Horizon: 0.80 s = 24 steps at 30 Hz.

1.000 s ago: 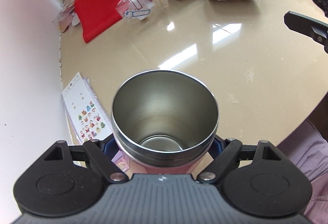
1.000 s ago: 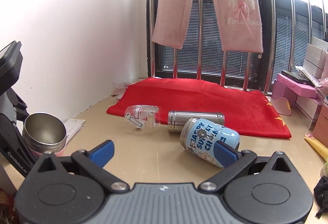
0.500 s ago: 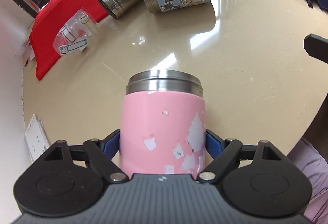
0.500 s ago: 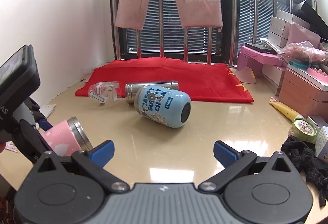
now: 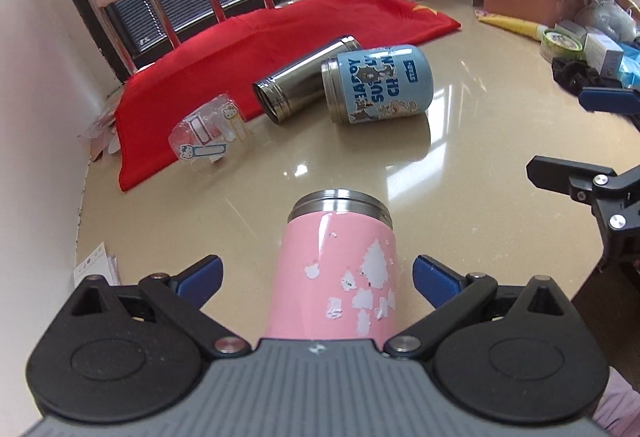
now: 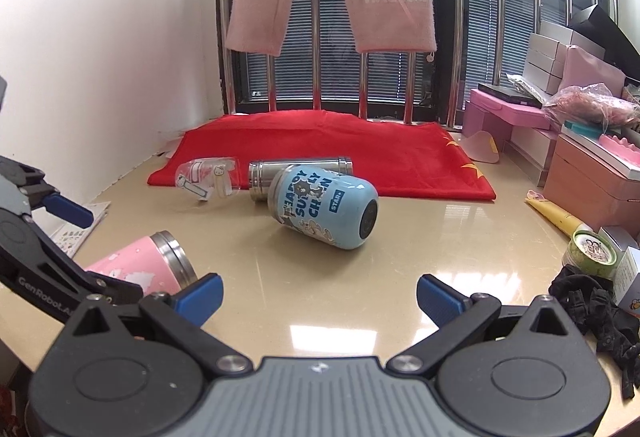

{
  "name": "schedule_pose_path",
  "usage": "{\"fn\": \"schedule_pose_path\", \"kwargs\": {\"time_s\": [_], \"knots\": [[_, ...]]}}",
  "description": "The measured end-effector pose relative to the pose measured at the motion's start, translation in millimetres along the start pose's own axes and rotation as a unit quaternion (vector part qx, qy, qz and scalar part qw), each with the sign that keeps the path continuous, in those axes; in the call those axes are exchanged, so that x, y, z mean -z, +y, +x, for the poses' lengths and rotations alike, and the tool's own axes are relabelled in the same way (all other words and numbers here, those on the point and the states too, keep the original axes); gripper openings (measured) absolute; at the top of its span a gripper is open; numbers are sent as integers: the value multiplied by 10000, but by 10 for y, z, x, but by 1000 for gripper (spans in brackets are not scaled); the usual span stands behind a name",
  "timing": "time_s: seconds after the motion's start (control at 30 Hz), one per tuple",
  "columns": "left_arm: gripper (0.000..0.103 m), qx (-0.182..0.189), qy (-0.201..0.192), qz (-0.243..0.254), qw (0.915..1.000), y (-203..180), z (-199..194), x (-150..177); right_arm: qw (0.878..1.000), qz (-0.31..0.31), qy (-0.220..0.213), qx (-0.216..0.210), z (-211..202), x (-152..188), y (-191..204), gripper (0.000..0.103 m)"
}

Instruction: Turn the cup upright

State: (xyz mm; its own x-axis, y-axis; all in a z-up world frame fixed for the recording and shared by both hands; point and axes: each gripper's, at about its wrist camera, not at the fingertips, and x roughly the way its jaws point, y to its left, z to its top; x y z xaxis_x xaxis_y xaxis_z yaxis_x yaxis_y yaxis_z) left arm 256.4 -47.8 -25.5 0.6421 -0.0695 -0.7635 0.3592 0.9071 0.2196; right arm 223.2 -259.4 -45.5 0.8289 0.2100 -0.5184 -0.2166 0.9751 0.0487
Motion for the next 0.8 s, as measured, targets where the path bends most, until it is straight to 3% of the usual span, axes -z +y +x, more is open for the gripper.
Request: {"fn": "schedule_pose_path", "kwargs": {"time_s": [0.17,0.37,0.6,0.8], "knots": [[103,-222,-446,-776,9957,332,-374,394,9998,-181,60,-110,-4,-79,254,103],[103,-372,-696,-1488,9857,731,-582,839,9973,-193,573,-429,191,-210,761,103],[103,-329,-791,-1739,9810,1050,-608,1173,9874,352,1434,-571,549,-402,1228,103],[103,-328,-788,-1720,9814,1210,-558,1299,9665,1201,2258,-233,913,-439,1280,103]]}}
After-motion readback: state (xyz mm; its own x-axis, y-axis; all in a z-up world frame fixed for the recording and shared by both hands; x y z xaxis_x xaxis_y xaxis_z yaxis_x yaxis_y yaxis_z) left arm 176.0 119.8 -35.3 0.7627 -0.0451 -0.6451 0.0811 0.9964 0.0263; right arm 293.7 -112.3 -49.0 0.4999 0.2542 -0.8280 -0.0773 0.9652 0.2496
